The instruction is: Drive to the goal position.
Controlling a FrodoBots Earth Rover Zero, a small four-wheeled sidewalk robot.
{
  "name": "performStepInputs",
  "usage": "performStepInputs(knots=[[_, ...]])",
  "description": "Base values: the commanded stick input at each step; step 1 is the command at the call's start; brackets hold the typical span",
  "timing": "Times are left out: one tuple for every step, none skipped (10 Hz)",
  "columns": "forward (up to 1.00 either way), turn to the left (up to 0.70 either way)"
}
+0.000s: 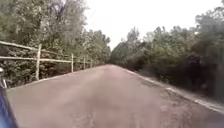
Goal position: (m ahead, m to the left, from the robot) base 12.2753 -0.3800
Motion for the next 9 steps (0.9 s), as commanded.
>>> performStepInputs(knots=[[0.70,0.00],[0.70,0.00],[0.70,0.00],[0.70,0.00],[0.70,0.00],[0.70,0.00],[0.70,0.00],[0.70,0.00],[0.70,0.00]])
